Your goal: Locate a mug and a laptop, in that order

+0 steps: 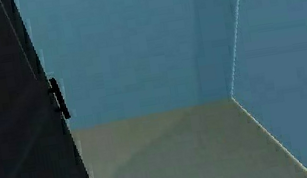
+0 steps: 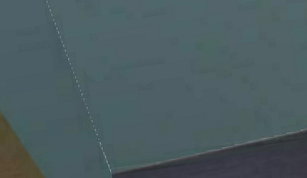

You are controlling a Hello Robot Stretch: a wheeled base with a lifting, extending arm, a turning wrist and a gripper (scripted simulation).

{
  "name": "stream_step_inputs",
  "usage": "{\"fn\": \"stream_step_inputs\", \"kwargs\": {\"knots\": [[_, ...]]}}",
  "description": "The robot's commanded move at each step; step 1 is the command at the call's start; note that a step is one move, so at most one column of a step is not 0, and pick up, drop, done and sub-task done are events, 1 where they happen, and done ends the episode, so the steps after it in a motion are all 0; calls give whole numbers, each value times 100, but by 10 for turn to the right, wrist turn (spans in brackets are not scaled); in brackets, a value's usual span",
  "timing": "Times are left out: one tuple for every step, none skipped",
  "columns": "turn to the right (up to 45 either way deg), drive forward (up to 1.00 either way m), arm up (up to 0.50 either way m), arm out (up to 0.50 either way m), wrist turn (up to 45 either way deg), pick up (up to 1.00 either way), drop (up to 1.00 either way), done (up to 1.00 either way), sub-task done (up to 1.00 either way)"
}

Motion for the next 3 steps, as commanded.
{"fn": "stream_step_inputs", "kwargs": {"knots": [[-90, 0, 0, 0, 0, 0, 0, 0, 0], [0, 15, 0, 0, 0, 0, 0, 0, 0], [0, 100, 0, 0, 0, 0, 0, 0, 0]]}}
